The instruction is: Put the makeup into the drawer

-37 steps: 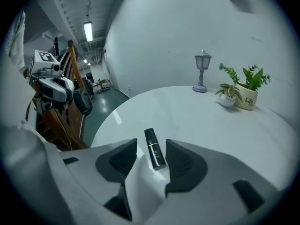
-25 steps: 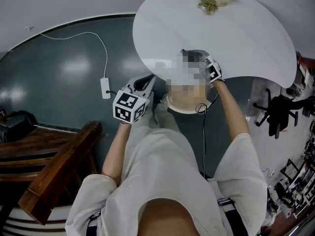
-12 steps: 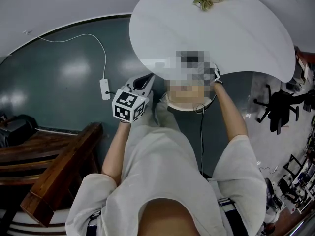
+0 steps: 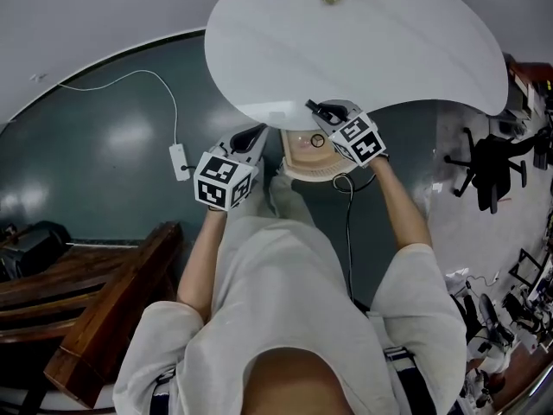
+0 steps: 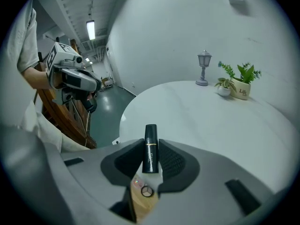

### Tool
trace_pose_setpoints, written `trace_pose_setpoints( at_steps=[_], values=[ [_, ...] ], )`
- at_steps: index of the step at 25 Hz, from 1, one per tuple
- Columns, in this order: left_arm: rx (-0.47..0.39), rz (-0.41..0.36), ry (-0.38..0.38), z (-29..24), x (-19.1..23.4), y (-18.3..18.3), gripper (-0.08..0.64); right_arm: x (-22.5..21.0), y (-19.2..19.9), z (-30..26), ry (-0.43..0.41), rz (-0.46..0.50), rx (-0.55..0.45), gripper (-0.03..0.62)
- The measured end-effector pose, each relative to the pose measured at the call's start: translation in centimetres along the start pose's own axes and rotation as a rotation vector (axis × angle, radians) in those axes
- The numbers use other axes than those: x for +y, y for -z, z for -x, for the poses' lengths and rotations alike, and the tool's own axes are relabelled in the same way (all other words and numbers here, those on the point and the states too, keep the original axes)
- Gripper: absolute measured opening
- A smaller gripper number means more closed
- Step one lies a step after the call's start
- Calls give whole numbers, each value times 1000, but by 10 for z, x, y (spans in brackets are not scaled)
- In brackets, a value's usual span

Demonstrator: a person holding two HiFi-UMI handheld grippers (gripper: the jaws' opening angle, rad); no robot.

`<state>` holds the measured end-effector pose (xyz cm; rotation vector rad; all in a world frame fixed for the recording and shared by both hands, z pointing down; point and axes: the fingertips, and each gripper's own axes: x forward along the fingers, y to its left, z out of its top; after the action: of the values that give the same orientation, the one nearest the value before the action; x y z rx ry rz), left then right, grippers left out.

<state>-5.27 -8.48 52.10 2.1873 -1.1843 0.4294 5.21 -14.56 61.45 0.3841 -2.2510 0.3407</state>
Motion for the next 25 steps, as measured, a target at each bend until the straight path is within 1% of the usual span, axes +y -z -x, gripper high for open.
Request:
trace_pose_setpoints(
  at_steps=[7,12,14,17,23,25],
  values=[
    [13,-36,53,-7,-34,10,14,25,41,30,7,-29,5,95],
    [21,-50,77,-8,-52,17,14,45,65,35,-5,12,42,95],
    [24,-49,79,-7,-55,21,14,55,76,33,-19,42,76,95],
    [28,-44,73,-3,-52,27,14,69,89,24,-43,136,148,95],
    [40,-14,52,0,-41,42,14,80,119,-7,-78,419,307,95],
    [47,1,47,1,-37,49,14,82,128,-16,-93,498,351,95]
  ],
)
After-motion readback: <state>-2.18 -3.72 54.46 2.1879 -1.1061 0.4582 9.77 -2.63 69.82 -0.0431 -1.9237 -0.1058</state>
